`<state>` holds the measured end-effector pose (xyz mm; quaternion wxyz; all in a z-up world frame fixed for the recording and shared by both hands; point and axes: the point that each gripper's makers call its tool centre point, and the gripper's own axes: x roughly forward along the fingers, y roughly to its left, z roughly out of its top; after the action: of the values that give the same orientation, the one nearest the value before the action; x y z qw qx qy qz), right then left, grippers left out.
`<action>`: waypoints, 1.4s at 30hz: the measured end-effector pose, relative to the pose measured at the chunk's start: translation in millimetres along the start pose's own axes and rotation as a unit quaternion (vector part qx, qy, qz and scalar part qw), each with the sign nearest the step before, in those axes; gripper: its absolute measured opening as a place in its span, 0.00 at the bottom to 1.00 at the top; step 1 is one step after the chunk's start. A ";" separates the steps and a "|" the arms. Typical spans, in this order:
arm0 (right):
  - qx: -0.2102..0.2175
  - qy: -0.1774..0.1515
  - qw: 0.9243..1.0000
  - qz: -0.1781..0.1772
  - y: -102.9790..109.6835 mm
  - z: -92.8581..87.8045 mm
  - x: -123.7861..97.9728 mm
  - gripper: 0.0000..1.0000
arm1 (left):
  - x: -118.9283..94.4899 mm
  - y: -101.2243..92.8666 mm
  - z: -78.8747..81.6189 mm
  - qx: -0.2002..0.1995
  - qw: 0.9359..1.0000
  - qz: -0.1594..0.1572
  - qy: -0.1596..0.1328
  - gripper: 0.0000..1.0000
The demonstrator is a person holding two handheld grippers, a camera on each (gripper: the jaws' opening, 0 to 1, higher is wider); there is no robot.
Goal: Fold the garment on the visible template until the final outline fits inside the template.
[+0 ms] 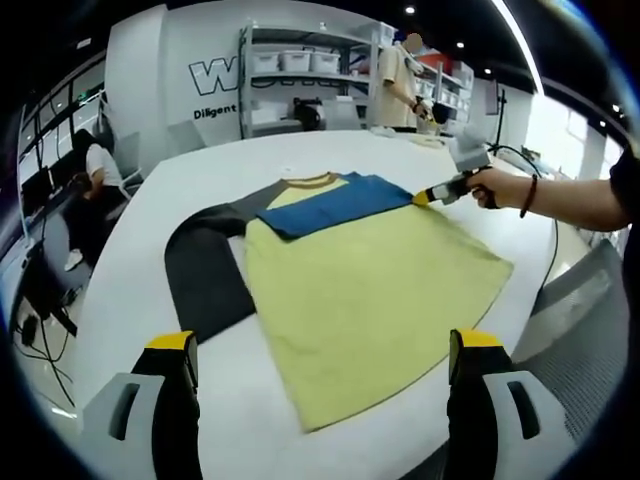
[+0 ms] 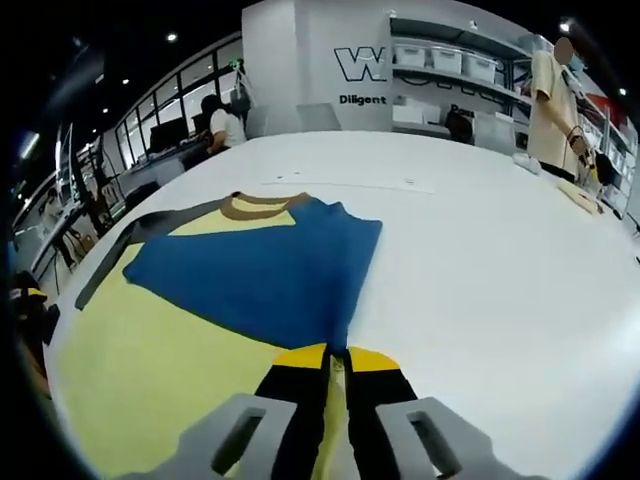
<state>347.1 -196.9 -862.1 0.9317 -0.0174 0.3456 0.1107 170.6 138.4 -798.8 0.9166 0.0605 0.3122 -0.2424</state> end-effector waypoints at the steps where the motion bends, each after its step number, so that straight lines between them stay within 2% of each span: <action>1: -0.001 0.001 1.000 0.000 -1.0 -0.2 -0.2 0.00 | 0.0 0.4 -0.5 0.000 1.000 0.000 0.001 0.99; 17: -0.009 0.008 0.999 -0.031 -38.2 -6.2 -11.8 0.00 | 1.6 -0.1 -2.1 0.001 1.000 -0.001 0.005 0.99; 28: 0.025 0.002 0.999 -0.042 -61.2 -7.4 -12.4 0.00 | 1.6 -0.4 -2.3 -0.002 1.000 -0.001 0.004 0.99; 36: 0.030 0.001 0.998 -0.053 -78.3 -9.1 -17.0 0.00 | 1.7 0.5 -2.4 -0.003 1.000 0.000 0.006 0.99; 42: 0.031 -0.001 0.998 -0.057 -83.7 -9.0 -17.2 0.00 | 2.6 1.3 -3.6 -0.002 1.000 0.000 0.010 0.99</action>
<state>346.9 -282.8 -861.5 0.9369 -0.0085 0.3464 0.0470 171.0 139.5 -803.3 0.9134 0.0609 0.3219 -0.2416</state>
